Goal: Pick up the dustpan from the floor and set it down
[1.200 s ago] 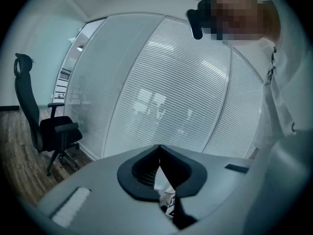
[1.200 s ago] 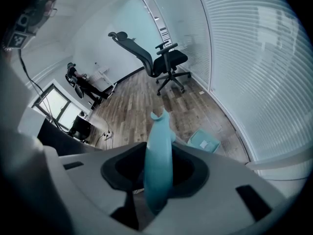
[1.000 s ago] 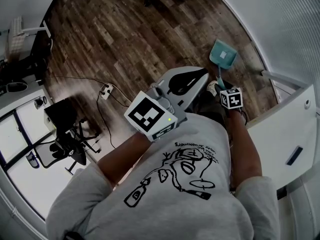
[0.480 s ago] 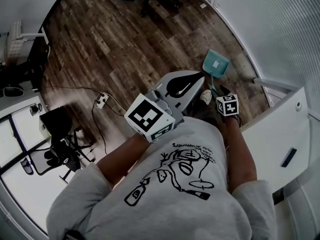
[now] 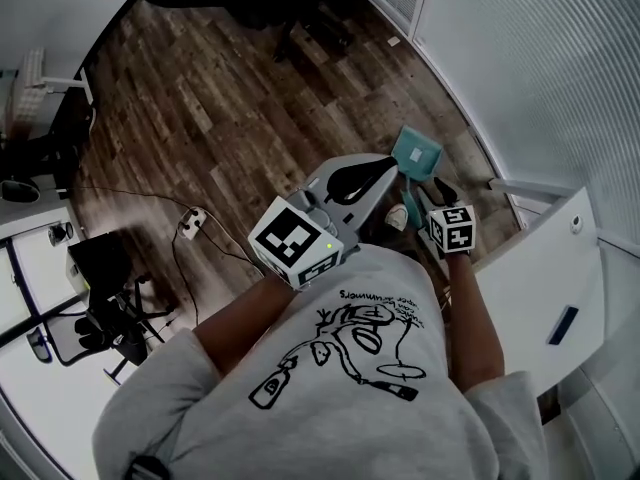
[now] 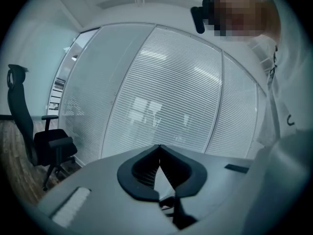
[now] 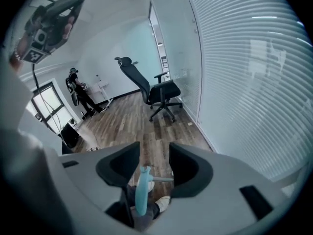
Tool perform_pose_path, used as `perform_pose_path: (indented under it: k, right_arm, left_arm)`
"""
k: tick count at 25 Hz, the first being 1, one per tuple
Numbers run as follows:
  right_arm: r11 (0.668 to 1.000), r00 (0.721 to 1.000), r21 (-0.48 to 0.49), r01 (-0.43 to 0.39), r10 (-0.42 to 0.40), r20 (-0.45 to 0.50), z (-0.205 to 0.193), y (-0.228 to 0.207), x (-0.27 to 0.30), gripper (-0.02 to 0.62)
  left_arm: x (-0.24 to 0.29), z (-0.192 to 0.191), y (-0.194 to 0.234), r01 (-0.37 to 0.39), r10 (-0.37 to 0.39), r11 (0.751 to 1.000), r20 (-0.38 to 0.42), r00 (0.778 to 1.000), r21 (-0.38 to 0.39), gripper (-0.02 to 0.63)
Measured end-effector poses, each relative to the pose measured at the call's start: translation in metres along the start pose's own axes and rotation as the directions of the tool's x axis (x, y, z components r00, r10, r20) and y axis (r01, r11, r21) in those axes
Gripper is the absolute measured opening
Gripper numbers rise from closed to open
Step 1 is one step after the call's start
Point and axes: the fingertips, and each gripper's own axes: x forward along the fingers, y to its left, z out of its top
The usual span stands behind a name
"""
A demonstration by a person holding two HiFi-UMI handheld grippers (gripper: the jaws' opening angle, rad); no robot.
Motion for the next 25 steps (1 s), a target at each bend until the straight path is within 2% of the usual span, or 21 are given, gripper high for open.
perform_pose_path:
  k: [5, 9, 18, 25]
  right_arm:
    - [0.999, 0.995, -0.008, 0.04, -0.039, 0.095, 0.051, -0.007, -0.033, 0.148]
    - [0.998, 0.978, 0.01, 0.055, -0.056, 0.201, 0.095, -0.008, -0.066, 0.119]
    - [0.998, 0.918, -0.023, 0.065, -0.051, 0.394, 0.185, 0.01, -0.14, 0.076]
    - [0.985, 0.87, -0.112, 0.13, -0.059, 0.49, 0.238, 0.035, -0.199, 0.052]
  left_arm:
    - [0.003, 0.013, 0.0, 0.0, -0.001, 1.0, 0.018, 1.0, 0.011, 0.002]
    - [0.003, 0.023, -0.002, 0.0, -0.001, 1.0, 0.034, 0.999, 0.022, 0.002]
    - [0.003, 0.033, 0.0, -0.008, 0.006, 1.0, 0.054, 0.999, 0.03, 0.002]
    - [0.002, 0.052, -0.002, -0.013, 0.008, 0.999, 0.09, 0.996, 0.05, 0.002]
